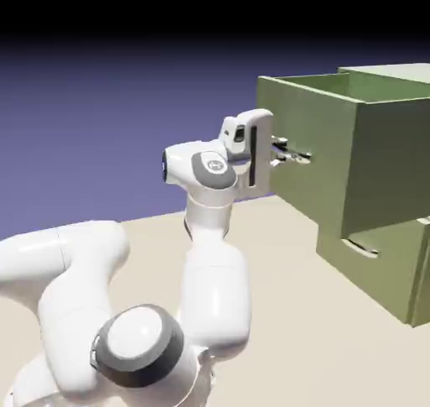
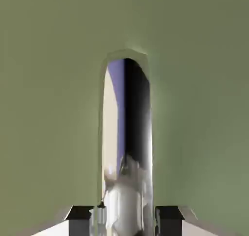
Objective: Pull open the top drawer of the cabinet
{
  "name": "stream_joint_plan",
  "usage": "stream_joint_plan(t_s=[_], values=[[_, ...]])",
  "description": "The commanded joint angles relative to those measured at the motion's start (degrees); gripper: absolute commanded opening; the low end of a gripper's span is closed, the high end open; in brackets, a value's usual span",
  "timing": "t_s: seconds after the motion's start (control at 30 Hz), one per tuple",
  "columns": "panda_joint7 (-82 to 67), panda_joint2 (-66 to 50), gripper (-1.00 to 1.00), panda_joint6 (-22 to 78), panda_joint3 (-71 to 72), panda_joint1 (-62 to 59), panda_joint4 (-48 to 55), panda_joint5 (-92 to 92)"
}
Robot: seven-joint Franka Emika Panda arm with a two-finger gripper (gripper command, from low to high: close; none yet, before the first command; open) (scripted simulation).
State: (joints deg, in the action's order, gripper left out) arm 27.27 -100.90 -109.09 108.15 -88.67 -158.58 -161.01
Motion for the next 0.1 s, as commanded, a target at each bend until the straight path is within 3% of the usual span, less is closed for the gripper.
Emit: stream_joint_plan(t_s=[0.0,0.07], values=[[0.0,0.0,1.00,0.0,0.0,0.0,0.0,0.0],[0.8,-0.1,1.00,0.8,1.5,-3.3,-4.2,2.1]])
